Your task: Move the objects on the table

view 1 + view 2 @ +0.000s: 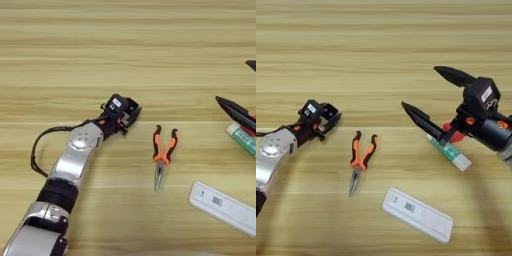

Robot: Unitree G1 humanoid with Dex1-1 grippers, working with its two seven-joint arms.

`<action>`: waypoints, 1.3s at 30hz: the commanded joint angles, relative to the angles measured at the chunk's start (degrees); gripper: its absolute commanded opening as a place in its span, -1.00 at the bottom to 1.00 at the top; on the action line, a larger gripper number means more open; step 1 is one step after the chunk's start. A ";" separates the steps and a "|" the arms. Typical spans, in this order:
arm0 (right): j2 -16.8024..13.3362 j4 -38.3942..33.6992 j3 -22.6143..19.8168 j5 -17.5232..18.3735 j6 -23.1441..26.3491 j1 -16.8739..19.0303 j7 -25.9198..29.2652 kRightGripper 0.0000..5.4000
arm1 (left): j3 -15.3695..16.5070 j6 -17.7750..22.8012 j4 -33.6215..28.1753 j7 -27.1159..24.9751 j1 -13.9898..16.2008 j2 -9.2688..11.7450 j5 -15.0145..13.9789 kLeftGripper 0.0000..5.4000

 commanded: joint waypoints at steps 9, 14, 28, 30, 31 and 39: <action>0.01 -0.84 0.98 0.09 0.11 -0.83 -0.90 1.00 | -5.86 6.10 -13.68 -8.08 3.17 -1.05 -4.37 -0.11; -0.10 -1.04 1.27 0.18 0.05 -0.83 -1.13 1.00 | -9.65 7.23 -16.10 -9.91 2.45 -1.54 -3.85 -0.11; -0.15 -1.82 2.08 0.28 0.30 -1.18 -1.23 1.00 | -18.32 6.53 -15.14 -15.39 -0.69 -3.95 -3.35 -0.11; -0.13 -2.05 2.36 0.23 0.36 -1.29 -1.28 1.00 | -19.67 5.77 -13.98 -16.34 -1.35 -4.52 -3.15 -0.11; -0.14 -2.12 2.46 0.21 0.38 -1.34 -1.30 1.00 | -20.19 5.55 -13.51 -16.64 -1.60 -4.70 -3.09 -0.11; -0.23 -3.54 2.76 0.42 0.63 -1.20 -1.57 1.00 | -22.66 3.12 -5.26 -17.11 -5.02 -7.55 -1.30 -0.11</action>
